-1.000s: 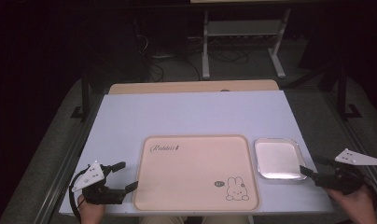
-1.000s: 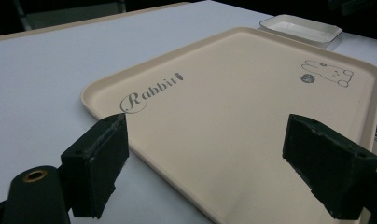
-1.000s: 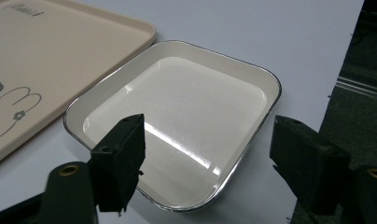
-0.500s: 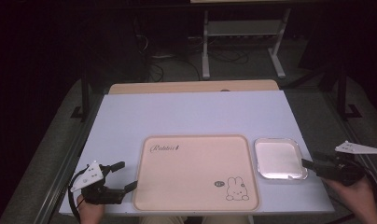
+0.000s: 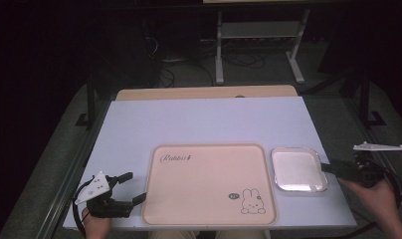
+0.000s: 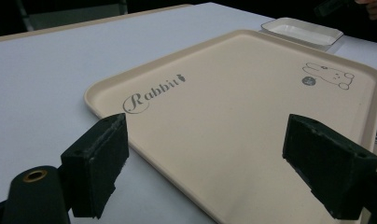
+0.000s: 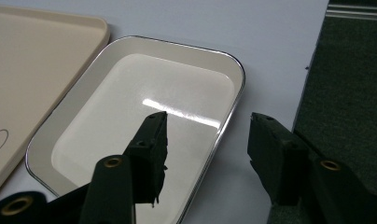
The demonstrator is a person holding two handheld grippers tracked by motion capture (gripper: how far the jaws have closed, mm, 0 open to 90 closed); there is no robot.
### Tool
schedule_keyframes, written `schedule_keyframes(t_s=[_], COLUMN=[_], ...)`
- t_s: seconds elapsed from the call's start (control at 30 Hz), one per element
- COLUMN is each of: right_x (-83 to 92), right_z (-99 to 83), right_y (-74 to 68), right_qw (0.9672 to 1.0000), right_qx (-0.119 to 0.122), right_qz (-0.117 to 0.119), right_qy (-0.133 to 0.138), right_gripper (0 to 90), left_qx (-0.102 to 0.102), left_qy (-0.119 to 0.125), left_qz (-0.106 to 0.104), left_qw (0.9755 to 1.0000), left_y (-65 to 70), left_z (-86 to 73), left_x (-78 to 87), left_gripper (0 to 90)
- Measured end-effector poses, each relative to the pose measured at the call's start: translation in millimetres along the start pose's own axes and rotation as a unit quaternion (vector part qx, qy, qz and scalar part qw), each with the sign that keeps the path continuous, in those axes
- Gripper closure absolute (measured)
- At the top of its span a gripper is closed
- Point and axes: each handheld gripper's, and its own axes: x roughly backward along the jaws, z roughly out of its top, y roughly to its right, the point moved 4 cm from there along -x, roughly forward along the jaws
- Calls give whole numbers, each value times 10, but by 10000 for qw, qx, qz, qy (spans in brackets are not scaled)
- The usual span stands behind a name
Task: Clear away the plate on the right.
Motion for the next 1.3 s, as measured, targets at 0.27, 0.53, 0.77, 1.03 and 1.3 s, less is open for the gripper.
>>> schedule_keyframes(t_s=[0.27,0.53,0.77,1.03,1.3], right_x=[-64,-121,-164,-223,-266], right_z=[36,43,50,60,36], right_y=[52,67,76,86,112], right_qw=[9991,9973,9950,9910,9865], right_qx=[-358,-587,-759,-994,-1257], right_qz=[19,-12,-41,-115,-67], right_qy=[-224,-450,-646,-887,-1049], right_gripper=[526,587,645,676,729], left_qx=[9,15,31,36,51], left_qy=[10,6,4,8,8], left_qz=[7,2,4,7,3], left_qw=[10000,10000,10000,10000,10000], left_y=[-2,-5,-6,-7,-8], left_z=[1,-1,-3,-2,-2], left_x=[4,4,1,2,-4], left_gripper=[140,140,139,140,140])
